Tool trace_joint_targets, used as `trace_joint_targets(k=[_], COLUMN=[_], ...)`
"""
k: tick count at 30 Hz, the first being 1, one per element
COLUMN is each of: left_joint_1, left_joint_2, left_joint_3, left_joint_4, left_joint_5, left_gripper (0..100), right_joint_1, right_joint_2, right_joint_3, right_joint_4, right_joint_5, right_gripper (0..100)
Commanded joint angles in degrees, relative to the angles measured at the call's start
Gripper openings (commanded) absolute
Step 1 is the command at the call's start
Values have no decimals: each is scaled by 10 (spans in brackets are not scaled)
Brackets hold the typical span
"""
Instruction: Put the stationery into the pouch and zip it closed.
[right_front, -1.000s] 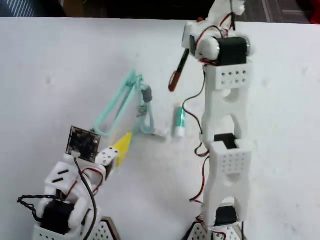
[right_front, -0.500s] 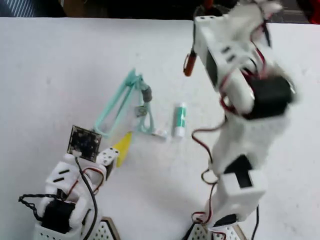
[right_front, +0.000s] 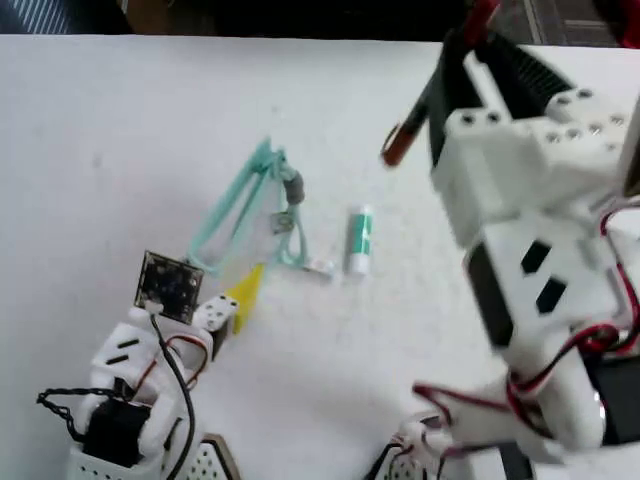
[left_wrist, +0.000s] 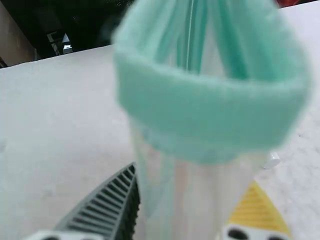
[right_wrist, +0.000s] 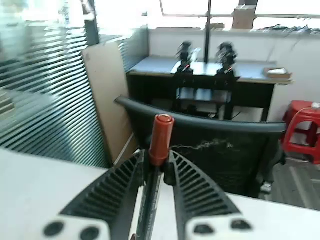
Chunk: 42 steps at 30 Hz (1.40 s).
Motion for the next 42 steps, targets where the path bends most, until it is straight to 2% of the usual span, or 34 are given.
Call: trace_joint_targets(k=[1,6,9,21,26,31,34,42], left_joint_1=[5,5,5,5,5,5,5,5], left_joint_2=[-5,-5,-5,-5,-5,-5,-5,-5], left_joint_3=[-4,-4,-4,-4,-4,-4,-4,-4], left_joint_4=[-11,-11,-11,-11,-11,-12,-13,-14], left_joint_5=[6,6,6,7,7,7,7,7], left_gripper=[249,249,249,251,251,252,252,252], right_joint_1=[-58,-156,-174,-176,-180,-265,-280,-283], right_joint_2=[-89,-201,-254,-480,-509,-514,-503,-452], right_joint_3=[151,339,430,670,820,906,936,943], right_joint_4=[10,0,-44,-400,-508,-589,-632,-644], right_joint_5=[4,6,8,7,4,9,9,9], right_gripper=[17,17,17,17,17,17,17,17])
